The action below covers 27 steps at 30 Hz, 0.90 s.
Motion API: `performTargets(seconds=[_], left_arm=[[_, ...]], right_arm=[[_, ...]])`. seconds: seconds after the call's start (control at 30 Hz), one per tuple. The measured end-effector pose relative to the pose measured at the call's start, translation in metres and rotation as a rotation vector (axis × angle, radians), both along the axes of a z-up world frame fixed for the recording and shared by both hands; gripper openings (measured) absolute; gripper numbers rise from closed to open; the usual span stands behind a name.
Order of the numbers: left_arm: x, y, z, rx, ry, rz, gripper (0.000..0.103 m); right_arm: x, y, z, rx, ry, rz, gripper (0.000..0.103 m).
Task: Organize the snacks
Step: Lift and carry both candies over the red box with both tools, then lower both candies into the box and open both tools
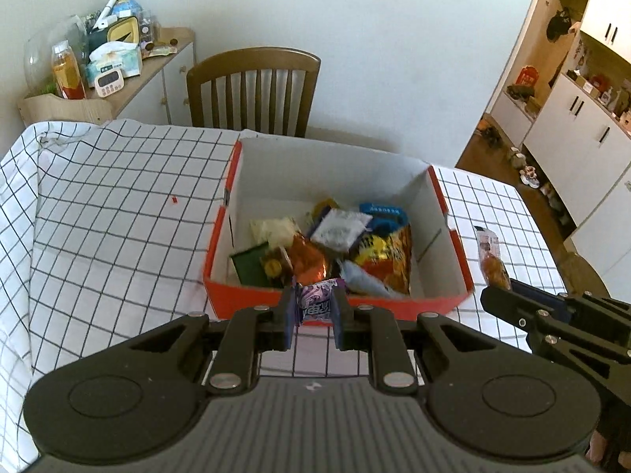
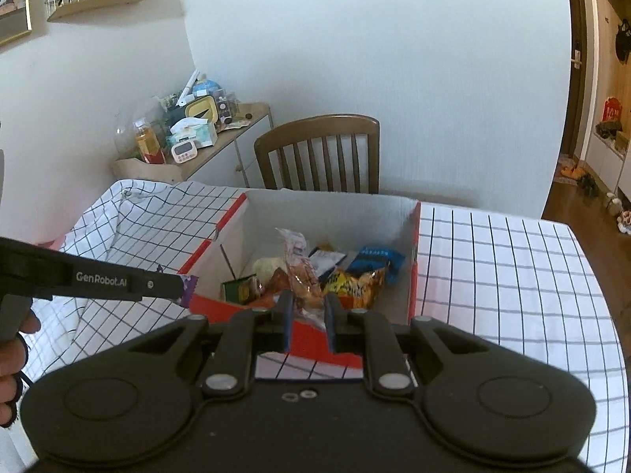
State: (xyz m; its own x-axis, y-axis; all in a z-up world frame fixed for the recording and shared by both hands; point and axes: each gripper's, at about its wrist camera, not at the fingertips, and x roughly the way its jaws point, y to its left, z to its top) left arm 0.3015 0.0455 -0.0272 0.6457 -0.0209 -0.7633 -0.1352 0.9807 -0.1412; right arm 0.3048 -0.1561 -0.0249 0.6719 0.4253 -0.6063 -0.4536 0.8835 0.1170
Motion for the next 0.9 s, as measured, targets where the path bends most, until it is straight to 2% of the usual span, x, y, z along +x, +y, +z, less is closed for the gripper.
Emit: performTargets(seconds=[0.4, 0.9], left_arm=[[0.052, 0.013, -0.011, 0.021, 0.034, 0.033, 0.018], [0.104, 0.019, -0.058, 0.023, 0.142, 0.035, 0.018]], right_arm=[[0.050, 0.016, -0.018, -0.044, 0.040, -0.037, 0.014], [0.105, 0.019, -0.058, -0.059, 0.166, -0.056, 0.015]])
